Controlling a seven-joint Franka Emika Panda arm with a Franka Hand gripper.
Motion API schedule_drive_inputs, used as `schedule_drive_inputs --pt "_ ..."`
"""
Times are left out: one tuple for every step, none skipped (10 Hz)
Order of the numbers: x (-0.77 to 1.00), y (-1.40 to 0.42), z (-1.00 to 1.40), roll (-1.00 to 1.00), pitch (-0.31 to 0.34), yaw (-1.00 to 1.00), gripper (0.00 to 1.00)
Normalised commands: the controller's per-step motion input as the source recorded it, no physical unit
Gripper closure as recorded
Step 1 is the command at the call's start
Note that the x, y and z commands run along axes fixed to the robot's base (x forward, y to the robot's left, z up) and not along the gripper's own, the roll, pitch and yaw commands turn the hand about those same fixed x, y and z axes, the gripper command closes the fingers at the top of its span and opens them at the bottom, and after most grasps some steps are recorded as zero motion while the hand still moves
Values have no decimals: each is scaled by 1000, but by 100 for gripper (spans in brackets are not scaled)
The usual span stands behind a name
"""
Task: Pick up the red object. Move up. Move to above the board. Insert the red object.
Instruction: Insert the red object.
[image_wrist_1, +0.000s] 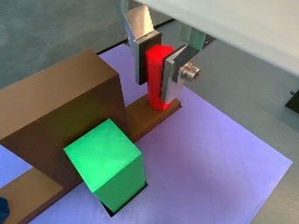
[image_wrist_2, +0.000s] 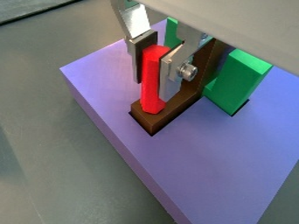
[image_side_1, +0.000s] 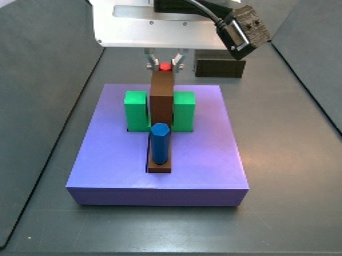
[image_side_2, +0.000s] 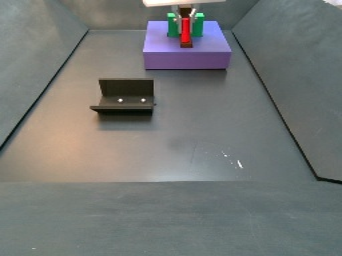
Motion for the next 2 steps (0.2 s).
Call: schedule_drive_inputs --pt "0 0 -271 -34 -4 3 100" --pt "0 0 0 0 0 0 100"
